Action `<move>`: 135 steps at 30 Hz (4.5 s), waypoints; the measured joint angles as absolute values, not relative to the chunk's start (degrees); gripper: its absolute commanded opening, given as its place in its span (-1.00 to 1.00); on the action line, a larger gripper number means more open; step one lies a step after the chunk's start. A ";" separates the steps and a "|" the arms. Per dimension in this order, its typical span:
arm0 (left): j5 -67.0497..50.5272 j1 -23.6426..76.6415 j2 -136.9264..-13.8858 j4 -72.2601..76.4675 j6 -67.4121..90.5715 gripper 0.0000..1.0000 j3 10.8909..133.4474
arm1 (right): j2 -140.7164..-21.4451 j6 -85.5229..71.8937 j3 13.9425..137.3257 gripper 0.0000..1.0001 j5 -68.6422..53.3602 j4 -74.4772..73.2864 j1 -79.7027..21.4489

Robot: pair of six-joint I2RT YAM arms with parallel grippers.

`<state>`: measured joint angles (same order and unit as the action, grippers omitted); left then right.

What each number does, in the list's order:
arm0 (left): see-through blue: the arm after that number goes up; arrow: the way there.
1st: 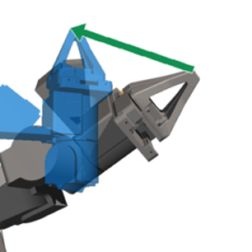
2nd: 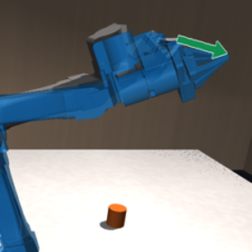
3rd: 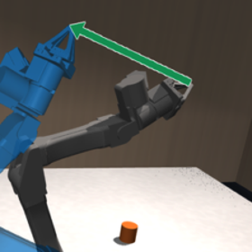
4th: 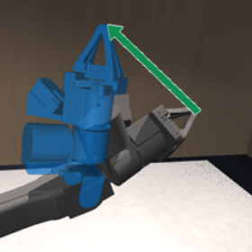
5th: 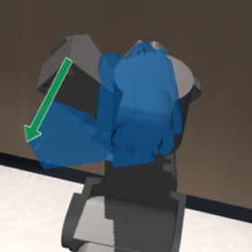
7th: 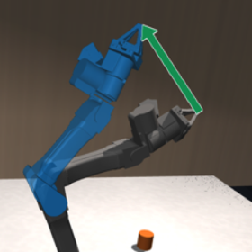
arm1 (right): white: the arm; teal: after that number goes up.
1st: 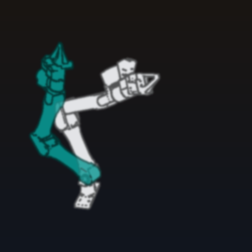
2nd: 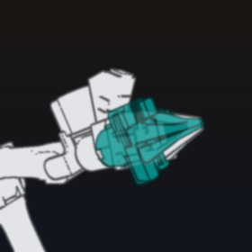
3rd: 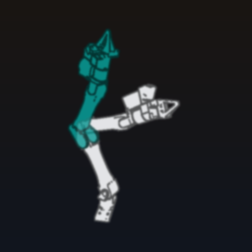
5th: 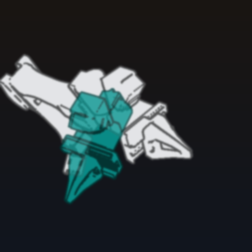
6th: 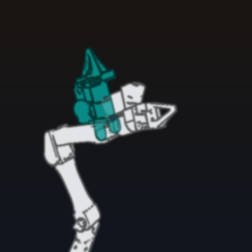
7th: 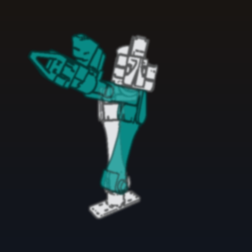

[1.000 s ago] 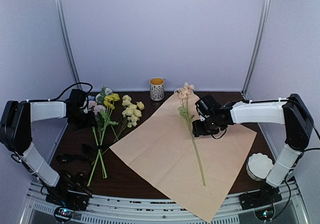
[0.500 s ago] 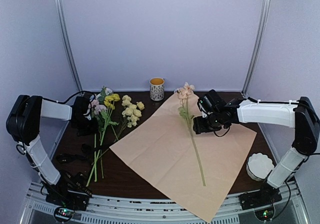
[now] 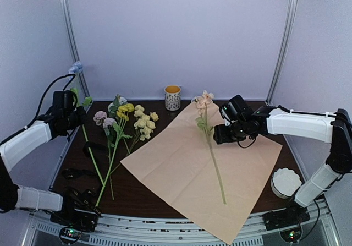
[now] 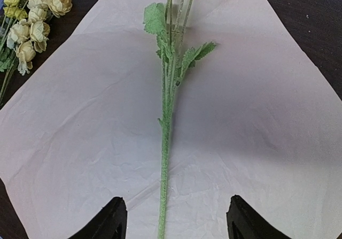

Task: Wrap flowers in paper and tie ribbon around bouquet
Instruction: Pick up the fake flower from the corner of the board, then pass from the left arm to the right, then place the fake flower on the flattened wrapping paper, then pick up the fake flower from the corner of the board, then pass from the left arm to the right

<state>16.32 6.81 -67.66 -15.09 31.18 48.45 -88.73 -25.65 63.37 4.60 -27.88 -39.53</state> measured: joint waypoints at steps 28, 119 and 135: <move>-3.38 41.50 -61.95 38.74 17.15 -1.00 44.03 | -75.75 -14.70 60.58 0.39 -14.55 -2.74 -54.13; -4.16 22.74 -60.23 3.90 24.91 -1.00 46.30 | -76.97 -21.08 61.60 0.31 -10.28 -17.82 -42.87; -21.34 46.24 -77.91 32.73 33.67 -1.00 57.45 | -85.67 -24.67 70.30 0.35 -29.32 11.94 -53.65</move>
